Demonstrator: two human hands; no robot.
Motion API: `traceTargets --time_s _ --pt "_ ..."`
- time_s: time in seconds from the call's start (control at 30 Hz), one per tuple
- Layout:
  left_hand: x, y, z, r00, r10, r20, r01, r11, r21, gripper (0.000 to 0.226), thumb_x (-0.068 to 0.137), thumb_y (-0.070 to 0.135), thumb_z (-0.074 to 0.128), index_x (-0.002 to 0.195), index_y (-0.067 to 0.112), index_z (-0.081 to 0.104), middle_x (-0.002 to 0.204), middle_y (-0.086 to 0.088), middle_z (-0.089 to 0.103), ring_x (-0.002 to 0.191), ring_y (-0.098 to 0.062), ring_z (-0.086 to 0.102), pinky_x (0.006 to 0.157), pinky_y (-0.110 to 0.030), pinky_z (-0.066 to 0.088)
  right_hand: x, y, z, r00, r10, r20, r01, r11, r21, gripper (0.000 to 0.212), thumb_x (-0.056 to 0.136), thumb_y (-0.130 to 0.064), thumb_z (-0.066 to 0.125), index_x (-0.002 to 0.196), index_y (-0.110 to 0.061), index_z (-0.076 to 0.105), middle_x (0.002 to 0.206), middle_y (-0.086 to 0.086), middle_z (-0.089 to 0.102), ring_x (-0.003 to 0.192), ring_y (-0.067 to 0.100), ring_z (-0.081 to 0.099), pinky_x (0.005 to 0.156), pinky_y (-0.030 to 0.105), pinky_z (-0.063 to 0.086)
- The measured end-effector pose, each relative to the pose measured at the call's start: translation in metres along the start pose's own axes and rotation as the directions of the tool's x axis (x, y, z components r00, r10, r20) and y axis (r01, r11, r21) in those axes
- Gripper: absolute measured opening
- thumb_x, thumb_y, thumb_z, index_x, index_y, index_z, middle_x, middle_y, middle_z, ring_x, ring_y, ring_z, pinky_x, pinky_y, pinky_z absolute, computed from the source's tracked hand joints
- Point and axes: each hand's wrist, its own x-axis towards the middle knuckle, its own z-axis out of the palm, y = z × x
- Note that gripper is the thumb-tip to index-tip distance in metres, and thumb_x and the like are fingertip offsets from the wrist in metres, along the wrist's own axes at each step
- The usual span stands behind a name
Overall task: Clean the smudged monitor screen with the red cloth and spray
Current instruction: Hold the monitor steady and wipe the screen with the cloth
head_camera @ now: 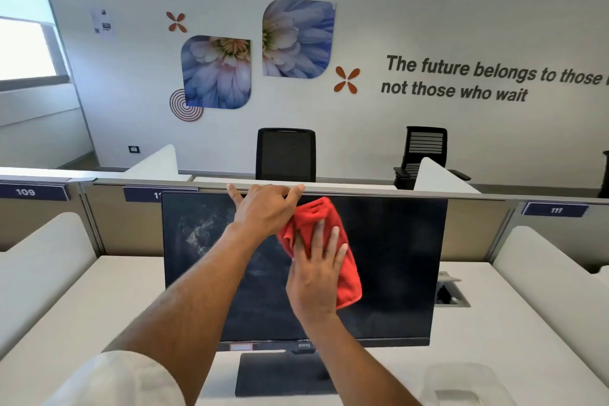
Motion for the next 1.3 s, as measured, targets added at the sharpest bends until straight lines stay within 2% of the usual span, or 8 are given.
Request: traceTargets --time_s 0.17,0.3,0.4,0.53,0.8,0.97,1.1,1.3 --pt "0.001 0.0 0.001 1.0 0.007 -0.005 -0.007 1.0 0.02 0.063 0.091 0.069 0.02 0.108 0.035 0.071 0.112 -0.002 0.07 0.126 -0.027 0.048 0.109 -0.067 -0.012 -0.032 0.015 0.014 0.975 -0.196 0.107 0.202 0.978 -0.05 0.085 0.072 -0.015 0.073 0.147 -0.029 0.035 0.162 0.01 0.019 0.145 0.043 0.024 0.112 0.067 0.023" --pt "0.0 0.0 0.001 1.0 0.014 0.024 -0.014 1.0 0.016 0.061 0.091 0.069 0.021 0.111 0.036 0.069 0.109 0.002 0.07 0.128 -0.026 0.044 0.108 -0.066 -0.014 -0.033 0.046 0.004 0.982 0.151 0.111 -0.143 0.987 -0.076 0.069 0.07 -0.005 0.057 0.137 -0.023 0.052 0.156 0.021 0.03 0.138 0.05 0.033 0.104 0.069 0.032" --pt "-0.002 -0.001 0.0 1.0 0.011 0.027 -0.012 1.0 0.011 0.061 0.092 0.068 0.021 0.115 0.036 0.068 0.115 0.002 0.069 0.131 -0.026 0.042 0.108 -0.065 -0.016 -0.027 0.062 -0.001 0.889 0.445 0.108 -0.448 0.894 -0.002 0.077 0.071 0.0 0.062 0.145 -0.013 0.044 0.156 0.029 0.023 0.138 0.054 0.029 0.098 0.07 0.037" --pt "-0.003 0.0 0.0 0.999 0.011 0.033 -0.011 1.0 0.006 0.061 0.091 0.069 0.022 0.111 0.036 0.069 0.115 0.003 0.068 0.132 -0.026 0.04 0.107 -0.065 -0.017 -0.022 0.049 -0.001 0.85 0.516 0.108 -0.522 0.852 0.034 0.088 0.071 -0.001 0.061 0.152 -0.01 0.029 0.157 0.031 0.017 0.139 0.057 0.023 0.098 0.073 0.036" --pt "-0.001 0.0 -0.002 0.999 0.01 0.052 -0.011 1.0 0.019 0.06 0.091 0.069 0.022 0.105 0.036 0.069 0.111 0.003 0.069 0.131 -0.027 0.041 0.106 -0.067 -0.015 -0.05 -0.025 0.016 0.966 0.132 0.222 -0.132 0.991 -0.017 0.1 0.057 -0.017 0.083 0.147 -0.021 0.039 0.157 0.024 0.027 0.137 0.056 0.03 0.101 0.072 0.034" --pt "-0.001 -0.004 -0.003 0.998 0.02 0.051 -0.021 1.0 0.024 0.06 0.091 0.069 0.023 0.118 0.036 0.065 0.122 0.002 0.066 0.133 -0.028 0.038 0.106 -0.068 -0.015 -0.071 -0.015 0.024 0.965 -0.08 0.249 0.099 0.993 -0.068 0.08 0.074 -0.018 0.073 0.146 -0.029 0.04 0.156 0.013 0.034 0.137 0.046 0.039 0.1 0.069 0.038" --pt "-0.002 -0.002 -0.003 0.997 0.037 0.069 -0.039 0.999 0.018 0.056 0.092 0.067 0.025 0.117 0.037 0.065 0.119 0.003 0.066 0.133 -0.029 0.037 0.107 -0.068 -0.014 -0.069 0.021 0.016 0.929 0.24 0.28 -0.214 0.969 -0.121 0.059 0.079 -0.01 0.041 0.136 -0.021 0.052 0.152 0.027 0.034 0.133 0.053 0.04 0.1 0.069 0.037" --pt "-0.003 -0.003 -0.003 0.996 0.053 0.076 -0.052 0.999 -0.01 0.055 0.094 0.064 0.026 0.118 0.036 0.066 0.11 0.002 0.068 0.133 -0.031 0.037 0.106 -0.069 -0.014 -0.07 0.055 0.018 0.795 0.579 0.183 -0.578 0.814 -0.064 0.078 0.072 0.003 0.06 0.146 -0.003 0.036 0.152 0.037 0.02 0.134 0.06 0.029 0.094 0.069 0.041"
